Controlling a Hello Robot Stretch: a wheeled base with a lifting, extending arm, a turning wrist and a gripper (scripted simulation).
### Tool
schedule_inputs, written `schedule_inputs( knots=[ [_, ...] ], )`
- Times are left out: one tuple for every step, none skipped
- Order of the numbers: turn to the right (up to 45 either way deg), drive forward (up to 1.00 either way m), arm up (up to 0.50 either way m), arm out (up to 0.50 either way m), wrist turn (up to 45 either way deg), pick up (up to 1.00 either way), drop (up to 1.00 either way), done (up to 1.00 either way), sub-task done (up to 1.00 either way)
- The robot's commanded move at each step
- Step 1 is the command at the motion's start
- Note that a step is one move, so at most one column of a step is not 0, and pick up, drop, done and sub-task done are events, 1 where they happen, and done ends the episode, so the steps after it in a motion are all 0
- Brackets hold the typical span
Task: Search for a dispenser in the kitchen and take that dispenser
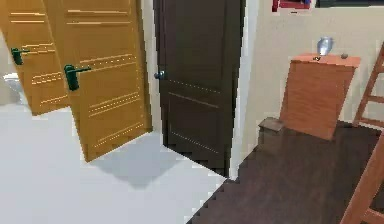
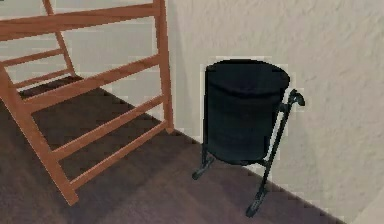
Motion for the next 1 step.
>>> schedule_inputs(
  knots=[
    [-42.0,0.0,0.0,0.0,0.0,0.0,0.0,0.0,0.0]
  ],
)
